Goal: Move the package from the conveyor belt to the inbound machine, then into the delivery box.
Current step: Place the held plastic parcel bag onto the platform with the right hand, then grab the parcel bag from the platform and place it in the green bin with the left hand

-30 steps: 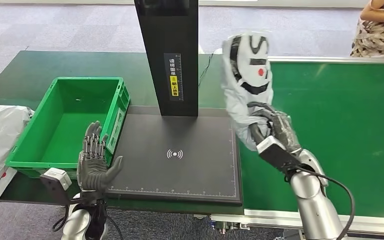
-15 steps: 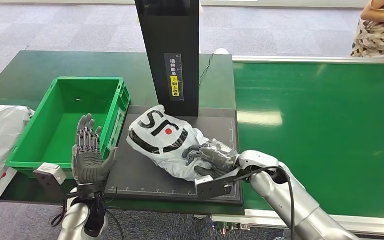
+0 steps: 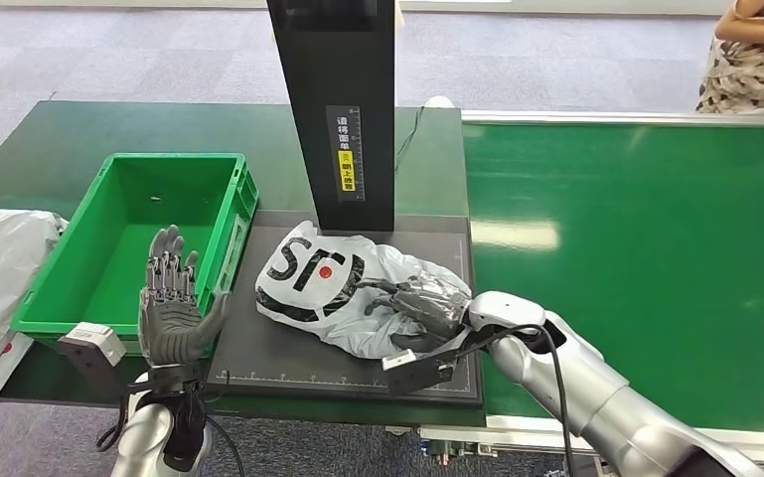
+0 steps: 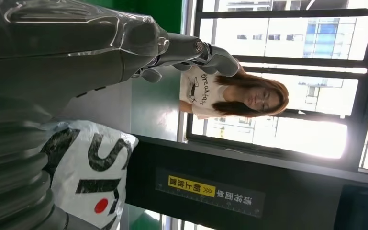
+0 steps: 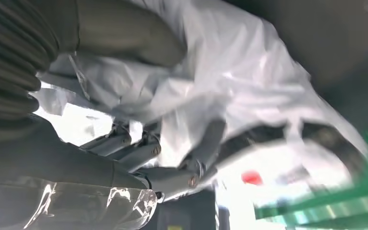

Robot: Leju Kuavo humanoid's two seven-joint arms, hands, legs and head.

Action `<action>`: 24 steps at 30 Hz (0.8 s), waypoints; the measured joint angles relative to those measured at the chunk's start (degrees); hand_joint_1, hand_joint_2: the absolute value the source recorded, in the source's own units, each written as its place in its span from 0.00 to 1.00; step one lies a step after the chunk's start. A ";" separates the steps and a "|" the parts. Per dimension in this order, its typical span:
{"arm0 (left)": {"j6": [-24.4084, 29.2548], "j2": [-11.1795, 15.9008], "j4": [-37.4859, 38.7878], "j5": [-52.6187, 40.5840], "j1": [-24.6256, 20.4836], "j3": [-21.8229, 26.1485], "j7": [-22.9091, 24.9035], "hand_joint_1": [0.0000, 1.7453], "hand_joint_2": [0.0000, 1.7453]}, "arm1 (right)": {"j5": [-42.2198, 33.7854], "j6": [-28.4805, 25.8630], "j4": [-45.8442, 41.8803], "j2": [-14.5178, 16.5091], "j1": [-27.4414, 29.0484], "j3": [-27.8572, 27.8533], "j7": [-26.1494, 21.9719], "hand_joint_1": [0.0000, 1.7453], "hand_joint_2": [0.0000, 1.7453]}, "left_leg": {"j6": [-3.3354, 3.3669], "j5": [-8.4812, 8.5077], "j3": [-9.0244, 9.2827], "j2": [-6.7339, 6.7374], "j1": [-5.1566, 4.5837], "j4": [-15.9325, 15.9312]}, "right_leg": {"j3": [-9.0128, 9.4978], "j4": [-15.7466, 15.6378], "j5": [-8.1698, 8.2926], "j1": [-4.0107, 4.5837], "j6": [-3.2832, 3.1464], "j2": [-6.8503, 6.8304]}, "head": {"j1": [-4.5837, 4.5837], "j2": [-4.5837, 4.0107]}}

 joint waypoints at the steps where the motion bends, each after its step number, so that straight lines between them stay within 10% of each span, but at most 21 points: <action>1: -0.32 0.03 0.02 -0.27 -0.01 -0.01 -0.02 0.00 1.00 | -0.62 -1.51 -0.21 0.00 0.41 -0.39 -1.33 0.00 1.00 | 0.00 0.00 0.00 0.00 0.00 0.00 | 0.00 0.00 0.00 0.00 0.00 0.00 | -0.01 0.00; 24: -5.40 4.19 6.91 -16.33 -4.30 -5.86 -1.17 0.00 1.00 | -24.14 -3.18 -18.93 3.60 22.99 -31.52 -12.39 0.00 1.00 | -0.03 -0.03 -0.03 -0.05 -0.01 0.00 | -0.02 -0.02 -0.02 -0.01 0.00 -0.03 | 0.01 0.00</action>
